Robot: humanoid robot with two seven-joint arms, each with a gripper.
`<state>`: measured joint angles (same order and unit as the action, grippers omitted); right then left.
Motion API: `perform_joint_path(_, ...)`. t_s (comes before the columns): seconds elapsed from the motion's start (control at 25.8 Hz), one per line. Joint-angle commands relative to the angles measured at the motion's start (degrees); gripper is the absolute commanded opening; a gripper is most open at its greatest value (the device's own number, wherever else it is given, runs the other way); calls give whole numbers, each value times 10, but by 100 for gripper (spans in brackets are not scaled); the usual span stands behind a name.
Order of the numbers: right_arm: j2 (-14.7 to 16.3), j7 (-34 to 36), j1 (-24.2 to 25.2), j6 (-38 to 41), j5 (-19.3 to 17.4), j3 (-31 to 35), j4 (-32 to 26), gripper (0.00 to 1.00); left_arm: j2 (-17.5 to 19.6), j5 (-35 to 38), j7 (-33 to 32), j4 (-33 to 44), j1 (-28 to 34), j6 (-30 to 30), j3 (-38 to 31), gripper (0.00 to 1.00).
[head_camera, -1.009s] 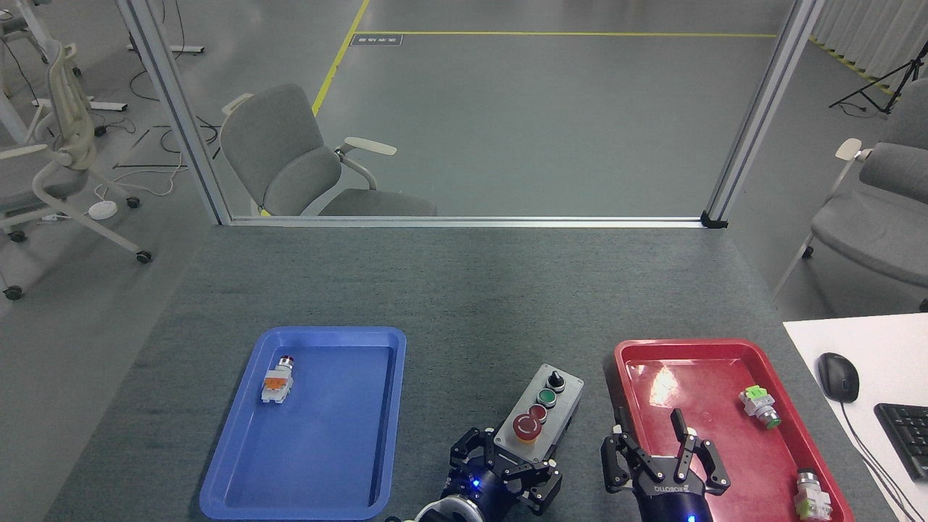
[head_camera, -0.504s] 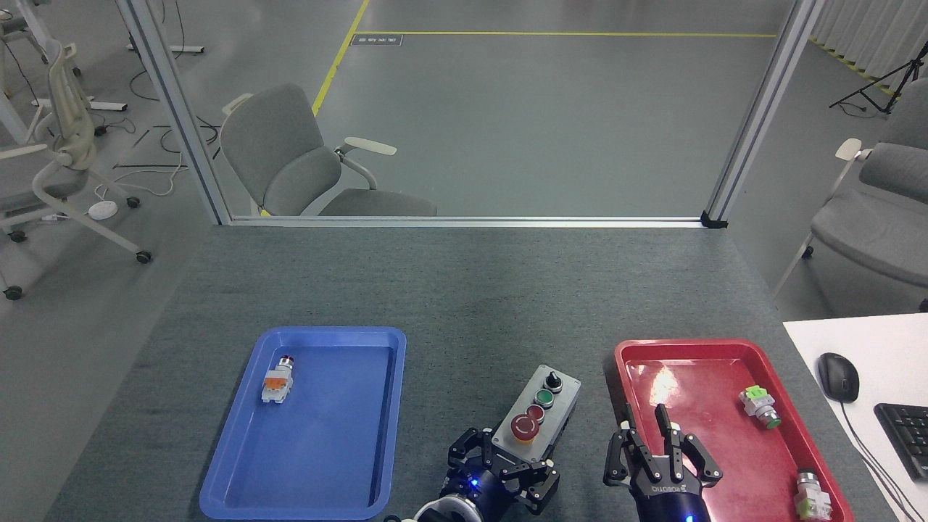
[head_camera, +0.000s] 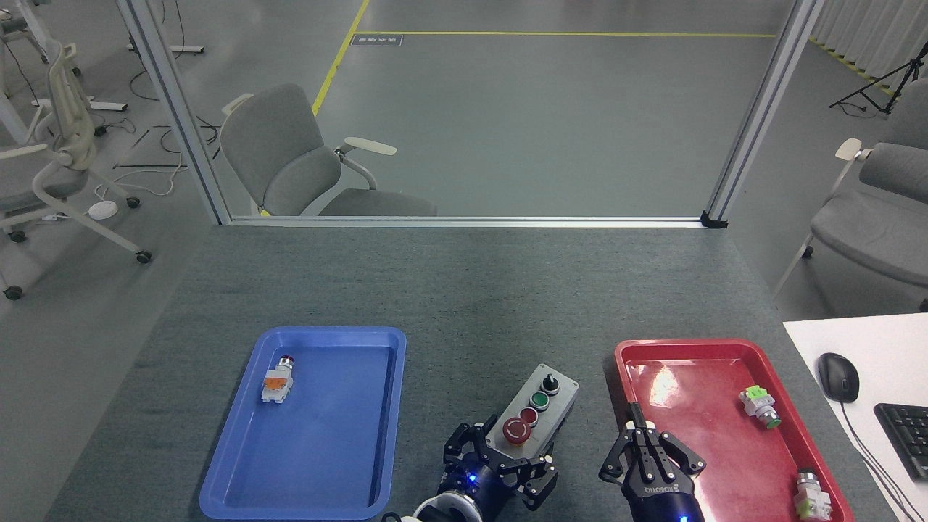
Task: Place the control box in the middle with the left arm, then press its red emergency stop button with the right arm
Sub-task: 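Set the control box down between the trays and open the left gripper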
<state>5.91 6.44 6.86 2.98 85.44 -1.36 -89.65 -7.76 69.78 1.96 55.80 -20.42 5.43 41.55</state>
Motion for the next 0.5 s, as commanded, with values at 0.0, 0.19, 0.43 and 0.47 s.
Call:
perform_joint_path(0.0,0,0,0,3,3,-3,0,0,0,-1,-3,11,2,4,0,98)
perform_joint_path(0.19,-4,-1,-1,4,4,-14,0,0,8,0,-3,43,21,-4,-1,99)
perform_joint_path(0.43,-20,-1,-3,3,25,-47,1,0,100,-1,-5,145,70,-47,-30,99)
perform_joint_path(0.47,-22,-1,-4,3,28,-52,1,0,112,-1,-4,164,84,-53,-34,99)
